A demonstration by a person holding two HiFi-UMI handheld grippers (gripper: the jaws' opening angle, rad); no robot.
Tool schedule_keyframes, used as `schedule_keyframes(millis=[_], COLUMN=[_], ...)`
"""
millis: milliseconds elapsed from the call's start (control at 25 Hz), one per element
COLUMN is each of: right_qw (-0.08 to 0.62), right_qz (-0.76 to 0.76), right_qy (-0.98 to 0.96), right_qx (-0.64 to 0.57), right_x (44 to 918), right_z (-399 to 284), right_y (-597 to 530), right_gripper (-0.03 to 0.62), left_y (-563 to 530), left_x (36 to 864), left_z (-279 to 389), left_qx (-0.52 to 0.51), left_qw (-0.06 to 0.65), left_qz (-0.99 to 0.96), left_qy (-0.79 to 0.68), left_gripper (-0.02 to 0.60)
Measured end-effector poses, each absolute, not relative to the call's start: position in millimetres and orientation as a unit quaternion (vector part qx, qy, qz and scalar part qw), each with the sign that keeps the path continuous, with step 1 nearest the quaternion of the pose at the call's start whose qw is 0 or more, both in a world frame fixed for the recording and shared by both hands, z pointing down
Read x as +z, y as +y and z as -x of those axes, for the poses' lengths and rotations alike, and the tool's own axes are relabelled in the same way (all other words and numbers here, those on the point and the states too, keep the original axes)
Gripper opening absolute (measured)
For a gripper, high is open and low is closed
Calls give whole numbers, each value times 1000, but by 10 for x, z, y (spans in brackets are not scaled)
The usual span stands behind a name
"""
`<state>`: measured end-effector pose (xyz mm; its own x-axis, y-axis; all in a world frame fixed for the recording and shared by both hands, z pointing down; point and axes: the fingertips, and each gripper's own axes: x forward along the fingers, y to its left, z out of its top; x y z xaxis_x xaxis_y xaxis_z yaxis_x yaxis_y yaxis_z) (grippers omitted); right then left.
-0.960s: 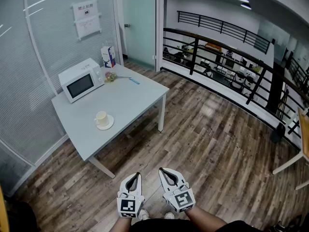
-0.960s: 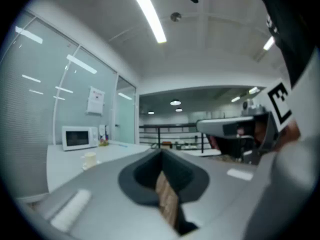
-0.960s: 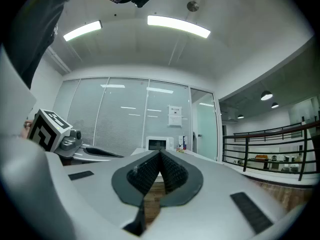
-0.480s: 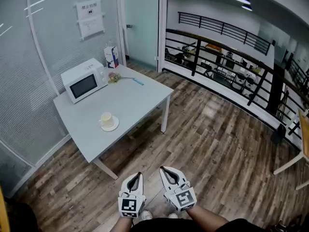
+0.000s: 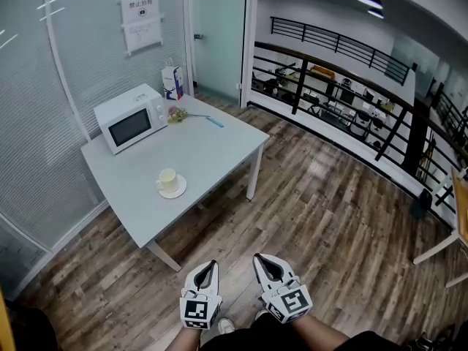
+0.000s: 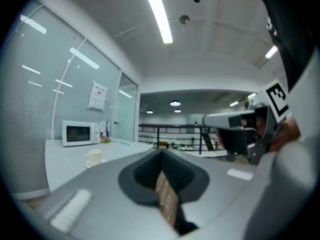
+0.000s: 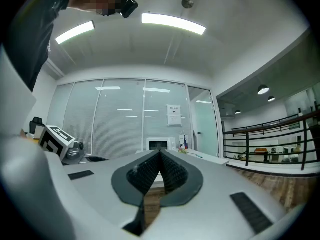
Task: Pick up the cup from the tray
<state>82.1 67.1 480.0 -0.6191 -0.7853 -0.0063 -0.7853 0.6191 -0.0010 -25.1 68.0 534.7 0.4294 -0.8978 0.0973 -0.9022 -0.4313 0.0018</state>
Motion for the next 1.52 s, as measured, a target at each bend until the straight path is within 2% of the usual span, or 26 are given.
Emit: schedule_keyframes(millis=[1160,1520], right_qw=[22,23], right_qz=[323,294], right_qy=[946,955], right_qx=[6,5], right_x=[4695,4725], right_z=[-1041,-791], right_y=[-1372,-1732], right_gripper=[3,3], left_y=[-1205,-1532], left_x=[5270,5294], left_z=[-6,217], left_qx=[53,51], left_qw=[35,42], left_qz=[-791,-773], left_qy=[-609,-631], left_gripper=[3,3])
